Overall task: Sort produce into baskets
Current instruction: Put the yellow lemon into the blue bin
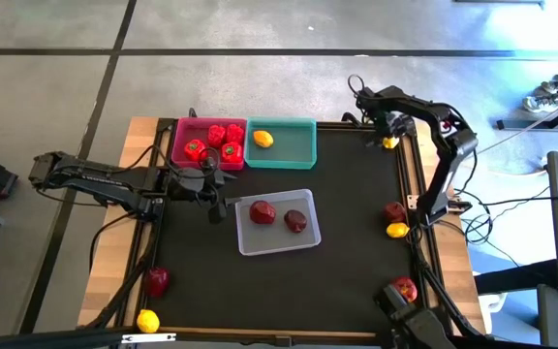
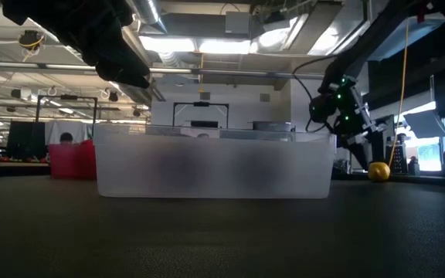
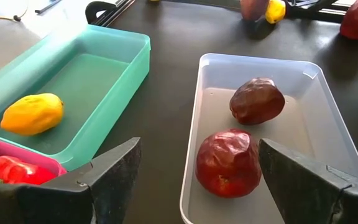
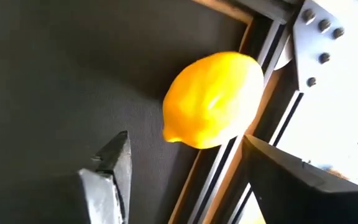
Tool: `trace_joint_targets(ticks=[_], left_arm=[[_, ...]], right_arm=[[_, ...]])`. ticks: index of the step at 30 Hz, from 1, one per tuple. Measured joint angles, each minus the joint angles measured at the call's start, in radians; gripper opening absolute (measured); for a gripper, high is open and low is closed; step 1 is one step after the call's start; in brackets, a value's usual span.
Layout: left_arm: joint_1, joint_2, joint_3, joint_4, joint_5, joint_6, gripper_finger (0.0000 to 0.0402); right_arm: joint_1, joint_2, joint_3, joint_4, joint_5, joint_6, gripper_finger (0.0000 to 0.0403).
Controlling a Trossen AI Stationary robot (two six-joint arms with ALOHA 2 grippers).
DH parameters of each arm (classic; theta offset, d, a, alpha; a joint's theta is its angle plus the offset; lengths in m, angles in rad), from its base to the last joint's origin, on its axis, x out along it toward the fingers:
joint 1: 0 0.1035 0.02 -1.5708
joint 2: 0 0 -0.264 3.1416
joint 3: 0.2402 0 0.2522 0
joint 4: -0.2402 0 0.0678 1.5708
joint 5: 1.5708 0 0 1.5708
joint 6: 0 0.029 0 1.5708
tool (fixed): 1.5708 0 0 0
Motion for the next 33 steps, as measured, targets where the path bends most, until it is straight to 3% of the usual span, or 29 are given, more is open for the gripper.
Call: trace_joint_targets(ticks=[15, 28, 33], left_arm=[[-0.001, 0.000, 0.000, 0.000, 0.000, 0.007, 0.0318], [-0.001, 0.000, 0.000, 0.000, 0.000, 0.029, 0.0318], [-0.001, 0.000, 0.000, 0.000, 0.000, 0.039, 0.0318]], right_arm=[[-0.004, 0.081, 0.005, 0.033, 0.070, -0.003, 0.0191], [0.010, 0.082, 0.038, -0.010, 0.005, -0.035, 0.0273], [0.018, 0.082, 0.115, -0.079, 0.062, -0.032, 0.0277]])
